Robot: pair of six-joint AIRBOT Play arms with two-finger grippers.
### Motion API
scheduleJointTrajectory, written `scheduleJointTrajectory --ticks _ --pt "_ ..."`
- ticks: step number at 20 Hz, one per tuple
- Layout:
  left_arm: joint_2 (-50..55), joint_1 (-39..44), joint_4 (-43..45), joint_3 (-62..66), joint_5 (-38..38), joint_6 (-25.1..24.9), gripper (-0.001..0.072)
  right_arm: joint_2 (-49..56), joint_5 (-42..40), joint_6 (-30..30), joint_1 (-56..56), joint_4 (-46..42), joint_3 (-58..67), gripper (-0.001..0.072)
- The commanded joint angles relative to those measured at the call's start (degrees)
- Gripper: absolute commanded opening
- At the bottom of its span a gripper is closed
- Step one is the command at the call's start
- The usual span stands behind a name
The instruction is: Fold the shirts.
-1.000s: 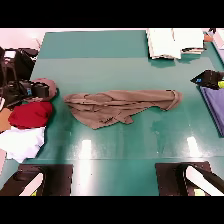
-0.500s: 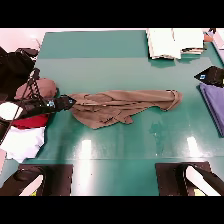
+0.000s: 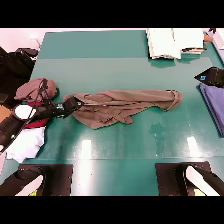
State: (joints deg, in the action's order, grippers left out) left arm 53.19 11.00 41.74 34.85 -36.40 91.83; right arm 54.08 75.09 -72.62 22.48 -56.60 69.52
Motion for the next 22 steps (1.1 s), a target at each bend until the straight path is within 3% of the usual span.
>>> scheduleJointTrajectory --ticks 1,4,10,11,12,13,14,16,19,20,21,22 --pt "6.47 0.04 -10.75 -0.22 2.49 -5.88 0.0718 -0.02 0.83 0.02 -0.02 -0.04 0.02 0.0406" --pt "9.53 2.03 -18.97 0.28 7.21 -12.48 0.0718 -0.02 1.03 0.02 -0.02 -0.04 0.04 0.0406" --pt "14.95 5.07 -19.67 5.92 12.81 -12.74 0.0715 -0.02 2.86 0.02 -0.02 -0.15 0.04 0.0406" --pt "15.32 5.07 -19.63 6.40 12.83 -12.81 0.0603 -0.02 3.50 0.02 -0.02 -0.46 0.02 0.0406" --pt "15.32 5.07 -19.52 6.43 13.05 -12.81 0.0427 -0.02 4.22 0.02 -0.02 -0.50 0.02 0.0406" --pt "15.30 4.83 -19.47 6.43 13.33 -12.85 0.0168 -0.02 4.85 0.02 0.00 -0.61 0.02 0.0406" --pt "15.02 4.76 -19.19 6.58 13.62 -12.98 0.0020 -0.02 5.09 0.02 0.04 -1.09 0.02 0.0405" --pt "12.92 4.76 -15.87 7.78 14.27 -13.07 0.0021 -0.02 6.86 -0.22 0.04 -5.07 -0.15 0.0406" --pt "7.65 4.79 -4.22 11.04 11.61 -12.81 0.0021 -1.68 6.95 -0.90 0.83 -8.11 -7.76 0.0408" --pt "5.86 4.79 -1.16 11.87 9.94 -12.79 0.0021 -2.14 5.77 -0.90 1.55 -7.98 -11.80 0.0440" --pt "4.17 4.79 0.90 12.52 7.82 -12.79 0.0022 -2.38 4.09 -0.85 1.84 -7.89 -15.56 0.0576" --pt "2.51 4.79 2.62 13.00 5.46 -12.81 0.0022 -2.34 2.10 -0.85 1.84 -7.82 -18.84 0.0601"
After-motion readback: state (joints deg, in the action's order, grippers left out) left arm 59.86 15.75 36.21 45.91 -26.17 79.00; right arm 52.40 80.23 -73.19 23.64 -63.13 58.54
